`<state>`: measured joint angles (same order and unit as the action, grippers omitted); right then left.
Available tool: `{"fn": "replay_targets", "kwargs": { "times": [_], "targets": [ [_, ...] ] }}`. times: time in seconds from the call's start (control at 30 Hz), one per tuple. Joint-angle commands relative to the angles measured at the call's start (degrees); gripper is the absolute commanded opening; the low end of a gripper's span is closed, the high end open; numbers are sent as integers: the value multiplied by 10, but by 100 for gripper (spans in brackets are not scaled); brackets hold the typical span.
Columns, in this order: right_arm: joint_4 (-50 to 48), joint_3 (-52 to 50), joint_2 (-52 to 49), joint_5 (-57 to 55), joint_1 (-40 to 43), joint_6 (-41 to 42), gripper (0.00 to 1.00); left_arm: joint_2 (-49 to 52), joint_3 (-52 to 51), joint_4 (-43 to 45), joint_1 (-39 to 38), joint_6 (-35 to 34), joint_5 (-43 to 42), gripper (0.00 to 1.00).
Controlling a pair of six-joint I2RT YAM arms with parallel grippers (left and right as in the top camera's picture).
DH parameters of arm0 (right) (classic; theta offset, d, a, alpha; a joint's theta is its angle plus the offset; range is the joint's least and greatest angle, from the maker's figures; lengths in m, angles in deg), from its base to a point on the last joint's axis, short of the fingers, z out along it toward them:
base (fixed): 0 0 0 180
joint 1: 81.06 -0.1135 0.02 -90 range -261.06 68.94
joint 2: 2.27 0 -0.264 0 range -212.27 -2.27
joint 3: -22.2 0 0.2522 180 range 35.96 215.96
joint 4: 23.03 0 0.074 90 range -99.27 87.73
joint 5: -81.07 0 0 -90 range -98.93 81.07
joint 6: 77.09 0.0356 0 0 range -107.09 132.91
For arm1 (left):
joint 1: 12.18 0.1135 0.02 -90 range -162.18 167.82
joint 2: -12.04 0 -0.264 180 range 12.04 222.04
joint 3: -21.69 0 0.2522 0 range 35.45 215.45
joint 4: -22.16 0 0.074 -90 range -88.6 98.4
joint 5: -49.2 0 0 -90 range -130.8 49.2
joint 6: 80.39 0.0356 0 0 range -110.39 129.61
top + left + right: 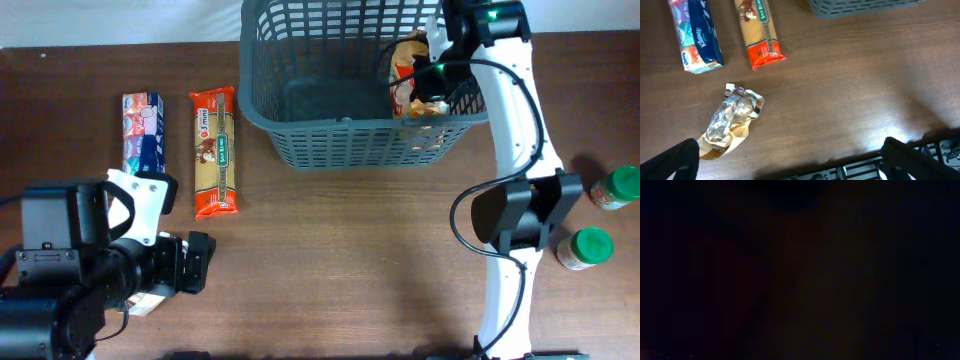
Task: Pack container
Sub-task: 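Release the snack bag into the basket and withdraw the right arm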
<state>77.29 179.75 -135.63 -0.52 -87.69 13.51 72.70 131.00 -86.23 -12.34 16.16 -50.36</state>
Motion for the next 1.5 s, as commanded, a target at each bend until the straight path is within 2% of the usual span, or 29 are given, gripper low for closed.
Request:
{"fn": "replay_targets", "kwargs": {
  "times": [0.0, 0.17, 0.3, 0.4, 0.63, 0.93, 1.0, 1.3, 1.47],
  "targets": [
    [-7, 5, 17, 4, -5, 3, 38, 1, 9, -2, 3, -5, 4, 99],
    [-7, 5, 17, 4, -5, 3, 79, 1, 9, -2, 3, -5, 4, 99],
    [-7, 5, 17, 4, -5, 3, 93, 1, 9, -2, 3, -5, 4, 99],
    [-7, 5, 19, 3, -5, 3, 100, 1, 9, -2, 3, -5, 4, 99],
    [19, 68, 36, 4, -4, 3, 99, 1, 9, -2, 3, -5, 4, 99],
    [89, 323, 84, 3, 19, 4, 99, 1, 9, -2, 3, -5, 4, 99],
    [108, 363, 103, -10, 40, 27, 99, 1, 9, -2, 3, -5, 4, 99],
    [108, 337, 212, -16, 180, 176, 99, 1, 9, -2, 3, -5, 4, 99],
    [108, 217, 303, -16, 252, 190, 99, 1, 9, -2, 3, -5, 4, 99]
  ]
}}
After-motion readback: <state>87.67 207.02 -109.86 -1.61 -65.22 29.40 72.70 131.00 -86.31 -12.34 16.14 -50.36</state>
